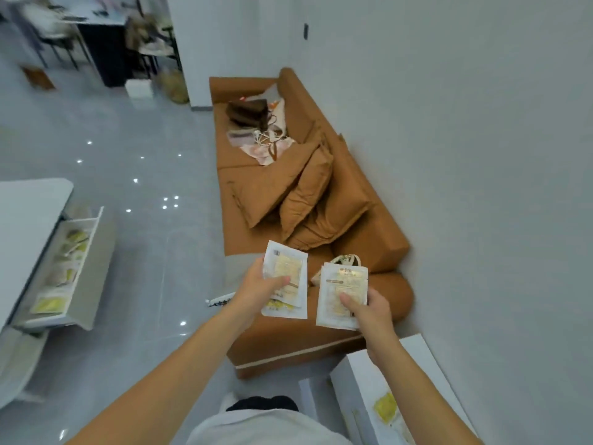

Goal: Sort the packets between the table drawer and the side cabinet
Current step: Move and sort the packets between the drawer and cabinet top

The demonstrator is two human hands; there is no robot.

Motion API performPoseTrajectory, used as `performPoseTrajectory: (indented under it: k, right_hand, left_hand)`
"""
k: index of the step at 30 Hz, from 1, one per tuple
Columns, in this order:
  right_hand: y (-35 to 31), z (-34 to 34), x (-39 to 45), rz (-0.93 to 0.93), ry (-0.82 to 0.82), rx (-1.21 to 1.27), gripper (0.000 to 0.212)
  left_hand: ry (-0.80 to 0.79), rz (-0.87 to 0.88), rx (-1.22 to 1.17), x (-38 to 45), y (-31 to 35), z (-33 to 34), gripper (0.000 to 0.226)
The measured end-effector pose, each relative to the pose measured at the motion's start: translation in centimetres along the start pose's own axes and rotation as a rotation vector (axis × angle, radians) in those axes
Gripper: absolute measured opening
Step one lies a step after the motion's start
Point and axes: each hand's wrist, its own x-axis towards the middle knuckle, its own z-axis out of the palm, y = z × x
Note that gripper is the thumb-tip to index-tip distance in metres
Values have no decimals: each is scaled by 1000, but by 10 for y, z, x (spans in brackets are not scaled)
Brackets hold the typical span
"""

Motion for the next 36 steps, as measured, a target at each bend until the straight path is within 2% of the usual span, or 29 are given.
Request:
performPoseTrajectory:
  k: [7, 17, 21, 25, 29, 36]
  right_hand:
    - [-23, 160, 4, -15, -312, -97, 26]
    - [-27, 460, 10, 2, -629, -193, 26]
    - [-30, 567, 2, 31, -748, -248, 24]
    - [-28, 657, 9, 63, -850, -329, 24]
    - [-16, 739, 29, 86, -925, -407, 25]
    - [-1, 894, 116, 71, -1023, -582, 25]
  left_hand:
    - [264, -27, -155, -7, -21, -156, 43]
    - [559, -54, -337, -5, -62, -427, 42]
    - [673, -87, -436, -15, -78, -515, 41]
    - [798, -112, -541, -5, -89, -573, 33]
    - [883, -175, -610, 22, -104, -616, 37]
    - [963, -272, -706, 134, -122, -707, 40]
